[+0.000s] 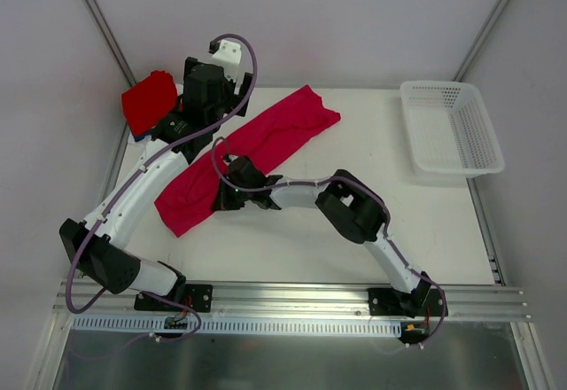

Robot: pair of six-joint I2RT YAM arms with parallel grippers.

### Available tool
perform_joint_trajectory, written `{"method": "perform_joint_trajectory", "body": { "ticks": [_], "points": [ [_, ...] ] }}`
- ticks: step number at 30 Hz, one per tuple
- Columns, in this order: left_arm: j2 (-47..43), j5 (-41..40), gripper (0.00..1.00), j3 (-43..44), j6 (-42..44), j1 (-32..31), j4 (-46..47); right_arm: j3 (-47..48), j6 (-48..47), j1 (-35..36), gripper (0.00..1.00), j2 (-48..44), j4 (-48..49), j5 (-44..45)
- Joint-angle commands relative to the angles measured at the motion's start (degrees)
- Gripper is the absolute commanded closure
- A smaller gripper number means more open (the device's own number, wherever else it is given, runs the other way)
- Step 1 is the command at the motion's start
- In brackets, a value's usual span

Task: Fold and stack the t-shirts
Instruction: Rotate the tshirt 90 degrees

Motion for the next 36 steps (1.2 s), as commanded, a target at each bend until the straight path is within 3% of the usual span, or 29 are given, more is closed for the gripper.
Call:
{"method": "perform_joint_trajectory", "body": {
  "ticks": [1, 7, 21, 31, 36],
  "points": [
    [-1.78, -1.03, 0.01, 0.12, 0.19, -0.08, 1.78, -5.98, -0.78, -0.84, 0.99, -3.51, -2.01, 1.78],
    [-1.96, -1.47, 0.01, -0.32, 0.46, -0.08, 1.78, -22.84, -0.95, -1.72, 0.99, -12.81, -0.7, 6.07],
    [-3.01, -1.12, 0.01, -1.38, 0.46, -0.52, 1.78, -52.12, 0.89, -2.51, 1.0, -37.06, -1.57, 18.37],
    [-2.84, -1.21, 0.01, -2.26, 0.37, -1.75, 1.86, -61.46, 4.23, -3.65, 1.0, -61.06, -21.25, 32.71],
    [-2.48, -1.03, 0.01, -2.34, 0.37, -2.27, 1.78, -62.35, 5.02, -6.29, 0.99, -66.36, -26.36, 34.3]
  ]
}}
